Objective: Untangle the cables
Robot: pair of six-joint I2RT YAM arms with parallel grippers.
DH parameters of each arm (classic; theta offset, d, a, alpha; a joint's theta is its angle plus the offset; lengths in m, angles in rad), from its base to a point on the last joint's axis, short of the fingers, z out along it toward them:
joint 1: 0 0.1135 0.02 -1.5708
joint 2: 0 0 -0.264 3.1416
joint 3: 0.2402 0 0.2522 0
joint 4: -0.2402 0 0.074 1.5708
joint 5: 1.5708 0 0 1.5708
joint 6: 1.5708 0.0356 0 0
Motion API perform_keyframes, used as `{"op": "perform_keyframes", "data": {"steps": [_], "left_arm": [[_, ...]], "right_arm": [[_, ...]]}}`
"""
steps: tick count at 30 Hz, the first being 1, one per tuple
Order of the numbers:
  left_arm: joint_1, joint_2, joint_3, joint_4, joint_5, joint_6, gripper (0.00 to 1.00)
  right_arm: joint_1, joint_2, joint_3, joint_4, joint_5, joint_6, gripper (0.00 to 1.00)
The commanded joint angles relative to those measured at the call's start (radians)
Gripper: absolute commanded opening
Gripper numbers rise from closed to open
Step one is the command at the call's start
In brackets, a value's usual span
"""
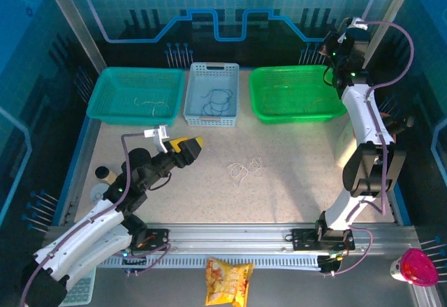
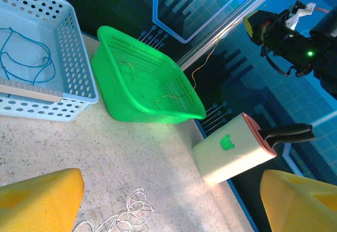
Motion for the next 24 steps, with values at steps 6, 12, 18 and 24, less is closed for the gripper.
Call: {"op": "perform_keyframes", "data": {"steps": [6,12,18,24], "left_arm": [[0.006,-0.012,0.035,0.002,0.003,0.008,0.91],[0.006,-0.012,0.035,0.01,0.008,0.003,0.96],[0.005,-0.011,0.069,-0.043,0.018,0.005,0.99],[0.005,0.006,0.108,-0.111,0.006,0.006,0.99]], "right_arm": [[0.075,0.056,-0.036,-0.034,-0.042,-0.068,0.0],[0.118,0.074,-0.1,-0.102,-0.009,-0.082,0.0],[0.113,0.063,-0.131,-0.184,0.026,-0.061,0.45],[0.109,0.042,-0.038,-0.278,0.009,-0.061,0.78]]}}
